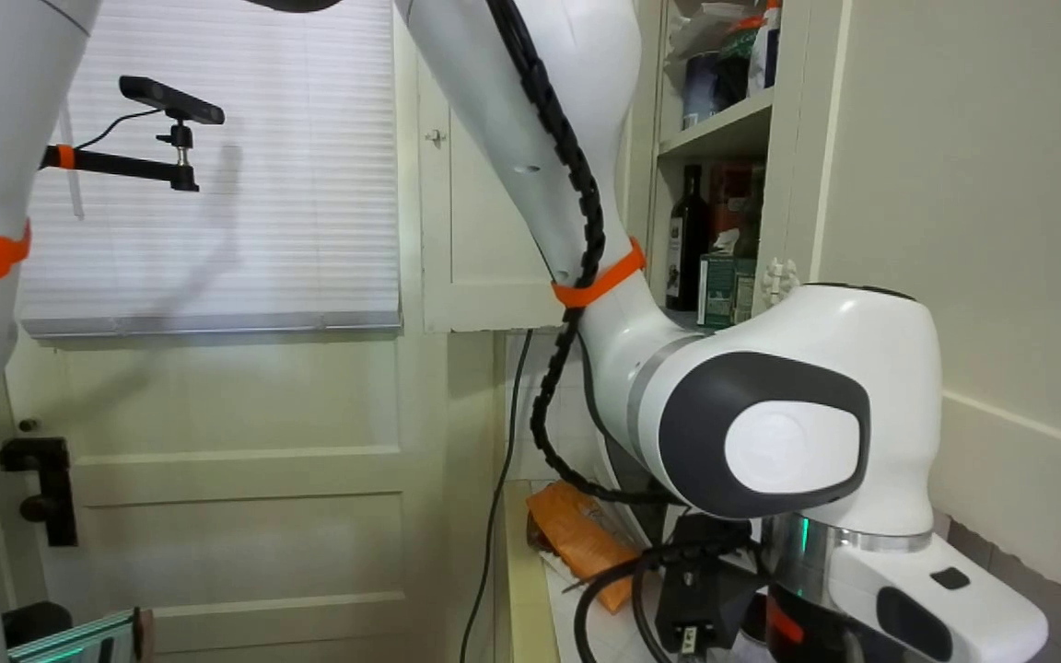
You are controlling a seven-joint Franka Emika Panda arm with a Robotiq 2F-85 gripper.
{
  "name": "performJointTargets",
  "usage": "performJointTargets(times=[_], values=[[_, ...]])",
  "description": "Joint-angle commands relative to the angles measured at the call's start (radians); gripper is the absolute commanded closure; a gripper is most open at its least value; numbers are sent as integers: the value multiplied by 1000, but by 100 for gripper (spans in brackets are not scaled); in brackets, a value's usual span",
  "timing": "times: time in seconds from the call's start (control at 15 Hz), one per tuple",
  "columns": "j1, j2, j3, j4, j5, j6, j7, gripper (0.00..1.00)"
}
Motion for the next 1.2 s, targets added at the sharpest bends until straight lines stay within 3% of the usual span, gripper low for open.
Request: performJointTargets(times=[0.0,1.13], values=[[-7,6,-3,18,0,-39,-28,0],[-34,-36,-2,19,2,-75,-109,0]])
